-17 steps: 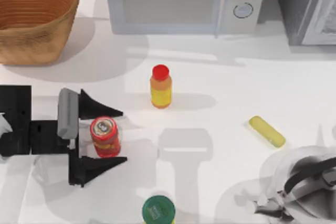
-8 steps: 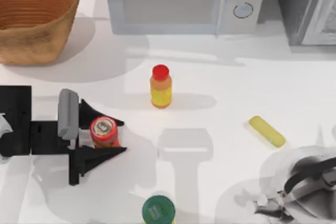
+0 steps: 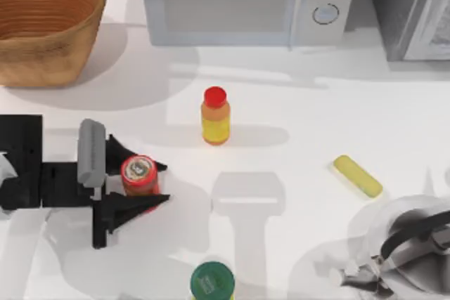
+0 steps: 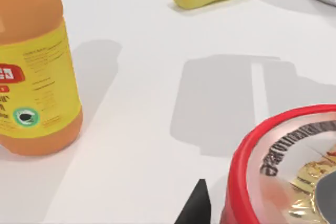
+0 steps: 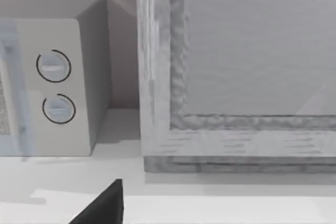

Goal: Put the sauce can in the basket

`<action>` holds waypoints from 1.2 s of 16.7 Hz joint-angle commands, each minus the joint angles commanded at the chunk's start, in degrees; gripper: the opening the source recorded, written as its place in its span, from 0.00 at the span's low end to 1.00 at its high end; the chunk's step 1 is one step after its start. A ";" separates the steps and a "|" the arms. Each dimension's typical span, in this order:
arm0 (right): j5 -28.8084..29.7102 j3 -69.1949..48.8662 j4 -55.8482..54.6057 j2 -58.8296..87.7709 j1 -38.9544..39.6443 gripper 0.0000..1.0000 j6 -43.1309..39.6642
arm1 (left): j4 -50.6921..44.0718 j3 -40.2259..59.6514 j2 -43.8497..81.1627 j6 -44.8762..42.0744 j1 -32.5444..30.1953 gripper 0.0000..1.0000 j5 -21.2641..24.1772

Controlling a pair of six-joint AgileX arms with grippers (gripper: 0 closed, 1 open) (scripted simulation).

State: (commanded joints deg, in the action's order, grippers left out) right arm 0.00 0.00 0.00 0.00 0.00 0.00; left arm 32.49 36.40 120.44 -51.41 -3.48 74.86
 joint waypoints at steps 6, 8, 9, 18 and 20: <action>0.00 0.00 0.00 0.00 0.00 1.00 0.00 | 0.00 0.02 -0.03 -0.07 0.14 0.00 0.00; 0.00 0.00 0.00 0.00 0.00 1.00 0.00 | -0.42 0.75 -0.43 0.14 0.23 0.00 0.04; 0.00 0.00 0.00 0.00 0.00 1.00 0.00 | -1.14 1.96 -1.06 0.52 0.40 0.00 0.10; 0.00 0.00 0.00 0.00 0.00 1.00 0.00 | -18.96 28.60 -10.00 9.59 8.14 0.00 -0.86; 0.00 0.00 0.00 0.00 0.00 1.00 0.00 | -24.35 35.54 -10.39 12.25 11.72 0.00 -1.95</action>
State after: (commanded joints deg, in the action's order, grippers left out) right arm 0.00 0.00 0.00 0.00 0.00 0.00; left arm 8.14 71.94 110.06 -39.16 8.24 72.91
